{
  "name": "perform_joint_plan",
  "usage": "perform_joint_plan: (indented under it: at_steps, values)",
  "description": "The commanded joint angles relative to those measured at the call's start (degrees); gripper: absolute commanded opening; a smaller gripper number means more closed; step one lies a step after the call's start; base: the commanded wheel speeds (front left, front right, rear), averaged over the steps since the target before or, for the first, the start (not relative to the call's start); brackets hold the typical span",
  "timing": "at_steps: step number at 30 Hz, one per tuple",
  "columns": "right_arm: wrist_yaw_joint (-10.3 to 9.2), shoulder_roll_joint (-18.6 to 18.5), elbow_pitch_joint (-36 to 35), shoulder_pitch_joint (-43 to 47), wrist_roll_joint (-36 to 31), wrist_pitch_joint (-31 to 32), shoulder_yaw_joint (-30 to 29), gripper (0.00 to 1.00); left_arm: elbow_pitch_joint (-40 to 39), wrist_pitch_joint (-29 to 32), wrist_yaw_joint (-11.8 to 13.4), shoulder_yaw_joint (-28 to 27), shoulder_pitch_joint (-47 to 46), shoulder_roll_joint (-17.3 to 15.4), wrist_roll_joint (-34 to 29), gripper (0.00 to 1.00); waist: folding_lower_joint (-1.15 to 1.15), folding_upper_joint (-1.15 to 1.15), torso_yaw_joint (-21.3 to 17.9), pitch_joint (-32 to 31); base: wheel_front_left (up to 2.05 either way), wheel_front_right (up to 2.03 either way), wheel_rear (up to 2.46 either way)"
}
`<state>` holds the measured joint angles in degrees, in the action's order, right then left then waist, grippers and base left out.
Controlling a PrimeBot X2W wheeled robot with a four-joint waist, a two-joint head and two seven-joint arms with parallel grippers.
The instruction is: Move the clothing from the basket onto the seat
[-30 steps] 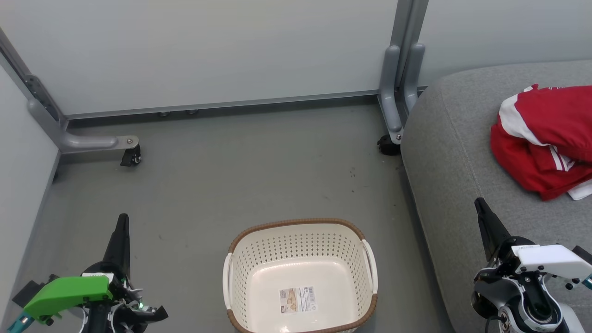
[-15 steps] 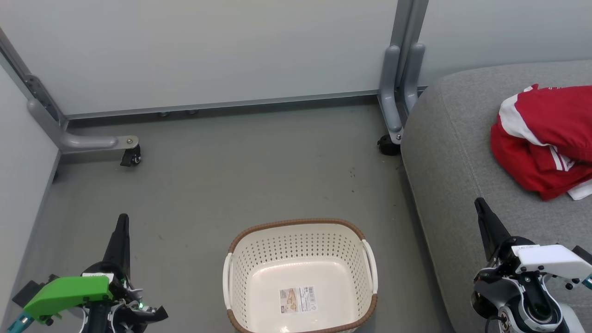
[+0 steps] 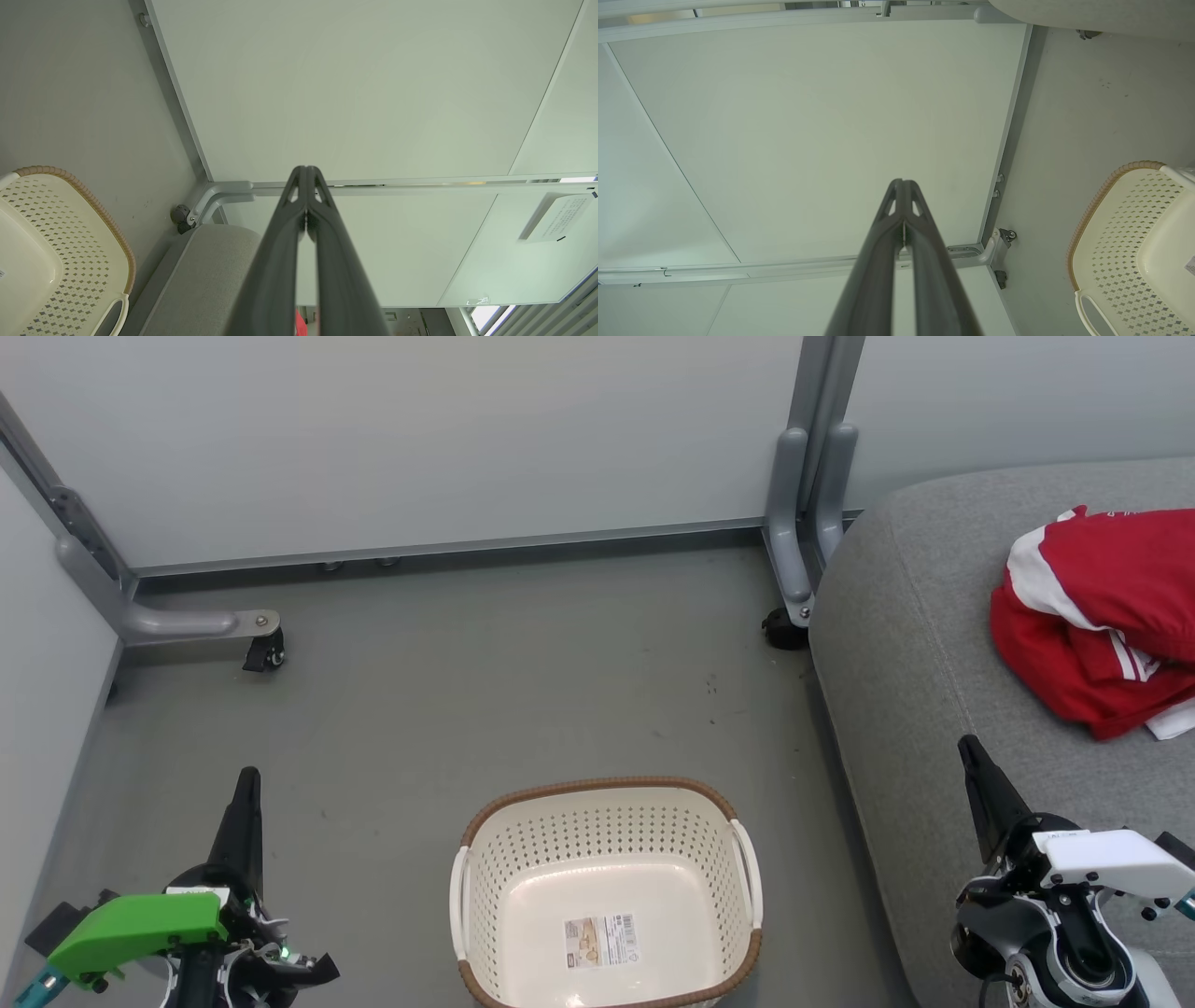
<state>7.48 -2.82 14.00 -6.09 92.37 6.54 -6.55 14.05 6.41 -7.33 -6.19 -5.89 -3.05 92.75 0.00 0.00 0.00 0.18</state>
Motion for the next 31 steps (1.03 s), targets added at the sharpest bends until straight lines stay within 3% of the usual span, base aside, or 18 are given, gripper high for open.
perform_joint_plan:
  at_steps: [1,31]
  values:
    - [0.02,-0.2,0.1,-0.4,0.0,0.2,-0.1,0.0,0.1,0.0,-0.3,-0.3,-0.8,-0.1,-0.3,0.0,0.0,0.0,0.0,0.0,0.0,0.0,0.0]
    - [0.02,-0.2,0.1,-0.4,0.0,0.2,-0.1,0.0,0.1,0.1,-0.3,-0.4,-0.8,0.0,-0.4,0.0,0.0,0.0,0.0,0.0,0.0,0.0,0.0]
